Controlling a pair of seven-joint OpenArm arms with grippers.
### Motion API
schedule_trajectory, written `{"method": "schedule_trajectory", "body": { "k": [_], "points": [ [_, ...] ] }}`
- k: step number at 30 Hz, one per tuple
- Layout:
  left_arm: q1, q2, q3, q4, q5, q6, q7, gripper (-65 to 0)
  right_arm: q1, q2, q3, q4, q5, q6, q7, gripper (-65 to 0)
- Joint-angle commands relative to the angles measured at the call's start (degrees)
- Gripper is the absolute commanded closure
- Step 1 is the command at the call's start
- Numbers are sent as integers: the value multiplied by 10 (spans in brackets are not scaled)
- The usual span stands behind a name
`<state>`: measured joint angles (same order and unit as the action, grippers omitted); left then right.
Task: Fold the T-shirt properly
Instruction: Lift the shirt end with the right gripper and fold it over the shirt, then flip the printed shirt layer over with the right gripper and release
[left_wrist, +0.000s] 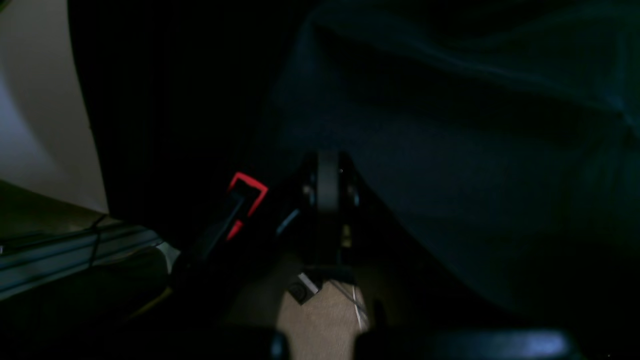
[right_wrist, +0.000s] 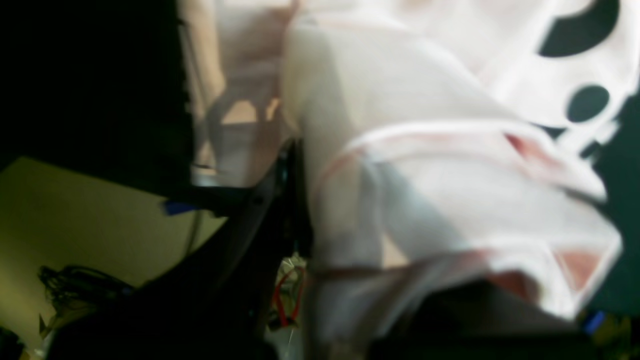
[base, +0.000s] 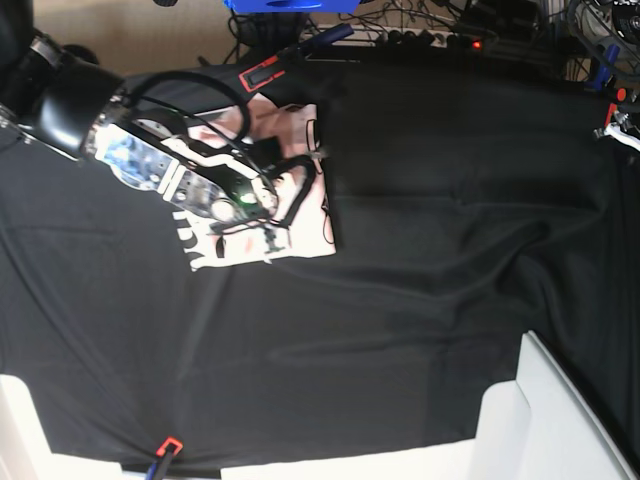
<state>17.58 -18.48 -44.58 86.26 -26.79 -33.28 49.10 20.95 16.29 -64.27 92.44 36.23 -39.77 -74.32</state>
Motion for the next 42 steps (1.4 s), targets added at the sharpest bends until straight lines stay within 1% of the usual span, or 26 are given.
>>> {"method": "schedule_trajectory", "body": {
  "k": [1,5,6,7,8,11,12,13,15,16,18,19,21,23,26,28,30,32,33,34,36,37,39,40,41,42],
  "points": [
    [0,-13,-4,8,-4,-1,-9,-8,16,-11,6,11,0,-2,7,0],
    [0,-7,-4,8,-4,-1,-9,-8,17,-36,7,11,1,-2,10,0],
    [0,-7,-4,8,-4,-1,-9,-8,16,-42,7,11,2,-2,10,-12],
    [0,-7,-4,8,-4,-1,-9,-8,15,-50,7,11,2,-2,10,-49],
    [0,-7,-4,8,-4,-1,-9,-8,15,-56,7,11,3,-2,10,-106],
    [0,-6,-4,8,-4,-1,-9,-8,14,-63,5,11,4,-2,6,-299],
    [0,-6,-4,8,-4,-1,-9,-8,14,-65,5,11,10,-2,6,-347],
    [0,-6,-4,7,-4,-1,-9,-8,14,-65,5,11,24,-2,6,-409],
    [0,-6,-4,7,-4,-1,-9,-10,16,-64,6,12,52,-2,10,-498],
    [0,-6,-4,7,-4,-1,-9,-10,17,-64,6,18,57,-2,12,-531],
    [0,-6,-4,7,-4,-1,-9,-10,17,-62,7,42,50,-2,12,-567],
    [0,-6,-4,7,-4,-1,-9,-10,19,-61,7,61,43,-2,12,-569],
    [0,-6,-4,7,-4,-1,-9,-10,25,-43,10,105,28,-2,11,-573],
    [0,-6,-4,7,-4,-1,-9,-10,33,-31,34,145,24,-2,7,-575],
    [0,-6,-4,-4,-4,-1,-10,-10,35,-12,102,192,36,-2,5,-575],
    [-1,-7,-4,-21,-4,-1,-11,-10,34,3,146,198,61,-2,5,-569],
    [-3,-7,-4,-32,-4,-1,-11,-10,27,25,173,198,72,-2,6,-567],
    [-9,-7,-5,-37,-3,-1,-11,-10,1,48,193,198,74,-2,9,-560],
    [-9,-8,-5,-37,-3,-1,-11,-10,-12,53,200,198,74,-2,9,-538],
    [-9,-8,-5,-36,-3,-1,-11,-10,-31,58,209,198,74,-2,10,-493],
    [-10,-8,-5,-33,-3,-1,-11,-10,-80,60,226,198,74,-2,11,-355],
    [-11,-8,-5,-31,-3,-1,-11,-10,-105,56,241,198,72,-2,13,-260],
    [-13,-7,-5,-31,-3,-1,-11,-10,-148,48,266,198,72,-2,33,-57],
    [-14,-6,-5,-30,-5,-1,-11,-10,-169,47,279,198,72,-2,49,0],
    [-14,-6,-5,-30,-5,-1,-11,-10,-188,46,288,198,72,-2,65,0],
    [-15,-6,-5,-30,-4,-1,-11,-10,-204,45,294,198,72,-2,82,-23]
  ]
}}
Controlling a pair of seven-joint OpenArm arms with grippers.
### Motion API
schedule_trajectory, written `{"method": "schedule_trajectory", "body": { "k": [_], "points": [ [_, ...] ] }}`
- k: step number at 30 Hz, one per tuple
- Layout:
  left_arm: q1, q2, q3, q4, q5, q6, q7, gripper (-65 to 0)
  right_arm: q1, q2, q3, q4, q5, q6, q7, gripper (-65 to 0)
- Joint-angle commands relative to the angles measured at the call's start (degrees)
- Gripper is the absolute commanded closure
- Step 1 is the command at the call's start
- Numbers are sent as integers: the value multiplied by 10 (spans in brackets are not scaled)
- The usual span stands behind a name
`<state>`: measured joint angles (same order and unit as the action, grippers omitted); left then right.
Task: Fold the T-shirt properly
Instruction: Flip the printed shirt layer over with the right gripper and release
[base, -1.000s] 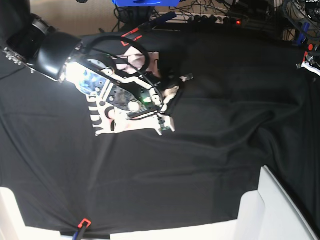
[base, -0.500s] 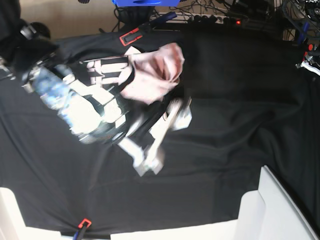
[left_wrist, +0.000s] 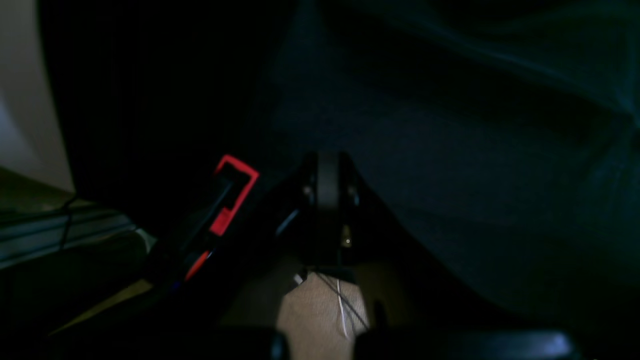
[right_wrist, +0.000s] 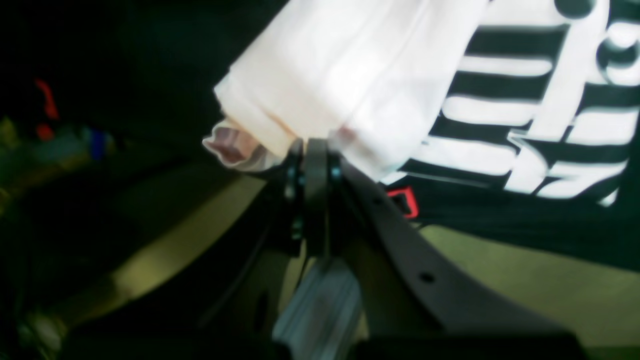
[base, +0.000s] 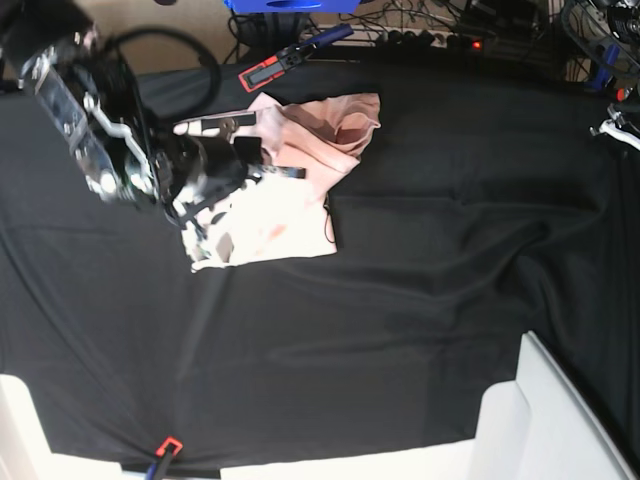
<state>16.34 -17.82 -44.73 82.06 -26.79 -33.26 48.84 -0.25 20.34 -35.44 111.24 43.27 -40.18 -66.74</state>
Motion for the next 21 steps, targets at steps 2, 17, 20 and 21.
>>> {"method": "schedule_trajectory", "body": {
  "k": [2,17,20,21],
  "points": [
    [-6,-13,-3,12,-4,-1,-9,-8,-16,6,7,10,1,2,26,-3],
    [-2,-17,-9,16,-4,-1,-9,-8,-81,17,5,-46,0,2,99,-1],
    [-3,-17,-9,16,-4,-1,-9,-8,-81,18,5,-60,0,2,99,-1],
    [-3,-17,-9,16,-4,-1,-9,-8,-81,18,5,-68,-1,2,99,-1]
  ]
}}
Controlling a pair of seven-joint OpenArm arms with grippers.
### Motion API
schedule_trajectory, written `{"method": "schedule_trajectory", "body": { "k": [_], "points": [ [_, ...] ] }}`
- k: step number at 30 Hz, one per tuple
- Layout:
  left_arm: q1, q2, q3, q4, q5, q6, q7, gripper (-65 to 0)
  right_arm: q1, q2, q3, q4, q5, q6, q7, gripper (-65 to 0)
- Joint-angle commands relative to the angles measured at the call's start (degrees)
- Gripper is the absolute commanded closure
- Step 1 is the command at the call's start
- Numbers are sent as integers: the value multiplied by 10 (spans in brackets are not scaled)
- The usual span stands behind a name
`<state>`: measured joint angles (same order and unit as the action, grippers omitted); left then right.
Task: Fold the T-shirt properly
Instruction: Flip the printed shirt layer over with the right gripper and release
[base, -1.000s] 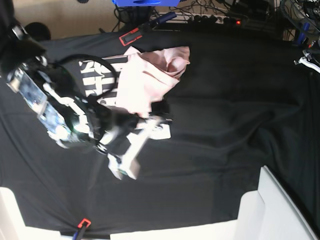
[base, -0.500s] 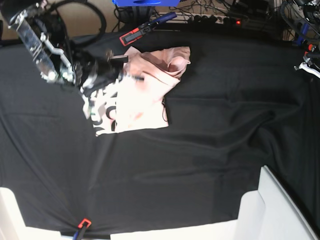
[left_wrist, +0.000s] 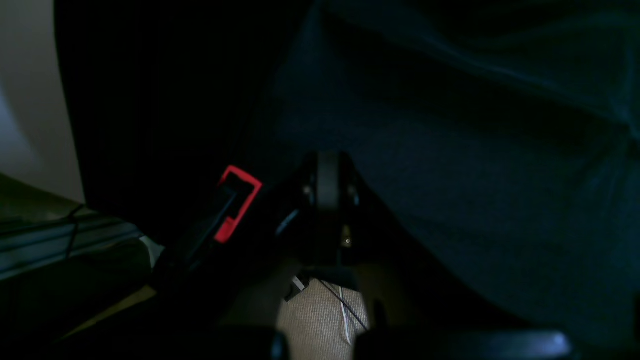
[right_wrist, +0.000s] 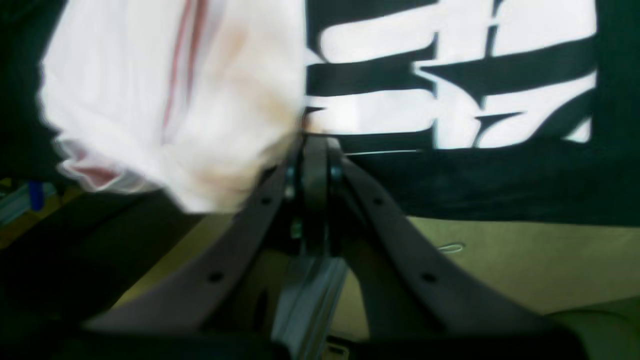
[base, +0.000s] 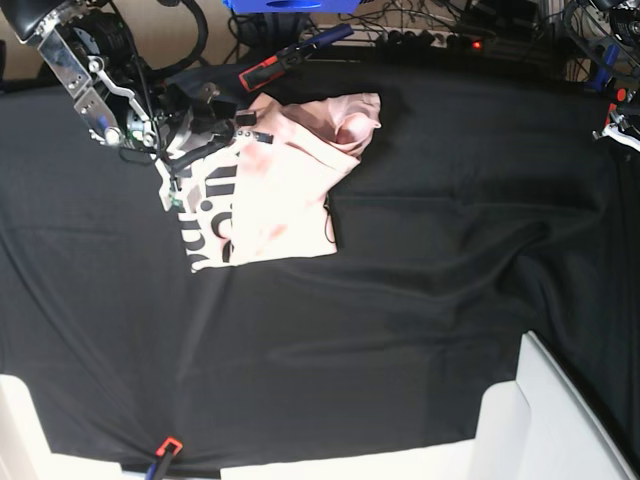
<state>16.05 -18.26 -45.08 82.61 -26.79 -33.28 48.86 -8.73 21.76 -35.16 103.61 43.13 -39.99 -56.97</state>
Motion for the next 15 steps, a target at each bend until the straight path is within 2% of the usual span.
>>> {"method": "schedule_trajectory", "body": {
  "k": [1,8,12,15],
  "points": [
    [0,-13,-5,10,-3,-1,-9,-8,4,4,2,0,1,0,4,-1],
    [1,-13,-5,10,-3,-1,-9,-8,28,8,-59,-50,1,0,65,-1],
    [1,-13,-5,10,-3,-1,-9,-8,46,4,-80,-62,2,0,73,-1],
    [1,-13,-5,10,-3,-1,-9,-8,53,-12,-79,-62,2,0,73,-1]
  ]
}}
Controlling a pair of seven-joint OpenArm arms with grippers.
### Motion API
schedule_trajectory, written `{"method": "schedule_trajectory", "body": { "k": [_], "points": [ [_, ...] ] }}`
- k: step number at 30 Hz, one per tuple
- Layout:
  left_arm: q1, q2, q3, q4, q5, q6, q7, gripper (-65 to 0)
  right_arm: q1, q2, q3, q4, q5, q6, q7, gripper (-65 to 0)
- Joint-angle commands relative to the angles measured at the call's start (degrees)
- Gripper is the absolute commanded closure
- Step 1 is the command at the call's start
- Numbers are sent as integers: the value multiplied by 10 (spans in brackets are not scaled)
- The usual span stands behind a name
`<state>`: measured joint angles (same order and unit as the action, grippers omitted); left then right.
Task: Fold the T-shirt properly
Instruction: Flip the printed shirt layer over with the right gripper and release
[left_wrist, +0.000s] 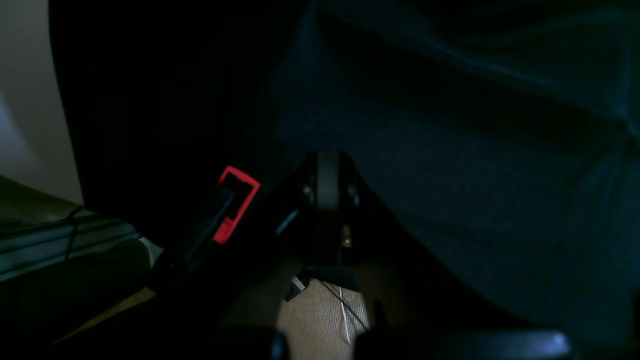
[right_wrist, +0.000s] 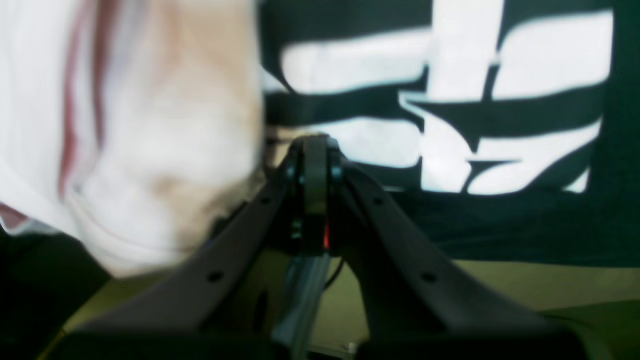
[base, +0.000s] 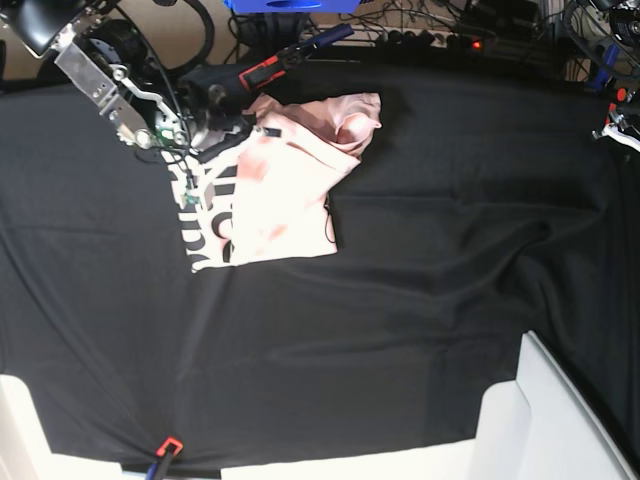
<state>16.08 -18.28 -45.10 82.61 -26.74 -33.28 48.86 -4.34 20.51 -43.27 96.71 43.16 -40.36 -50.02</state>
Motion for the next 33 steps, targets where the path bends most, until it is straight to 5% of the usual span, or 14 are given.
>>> {"method": "schedule_trajectory", "body": {
  "k": [1,13,21,33],
  "points": [
    [1,-13,-5,10,-4,-1,-9,-8,16,-4,-1,7,1,4,0,-1],
    [1,-13,-5,10,-4,-1,-9,-8,80,-46,0,9,5,4,-38,-1],
    [1,-13,-5,8,-4,-1,-9,-8,130,-104,-1,-4,4,4,-66,-1],
    [-1,-14,-5,5,-4,-1,-9,-8,226,-137,-2,-103,1,4,-29,-1]
  ]
}}
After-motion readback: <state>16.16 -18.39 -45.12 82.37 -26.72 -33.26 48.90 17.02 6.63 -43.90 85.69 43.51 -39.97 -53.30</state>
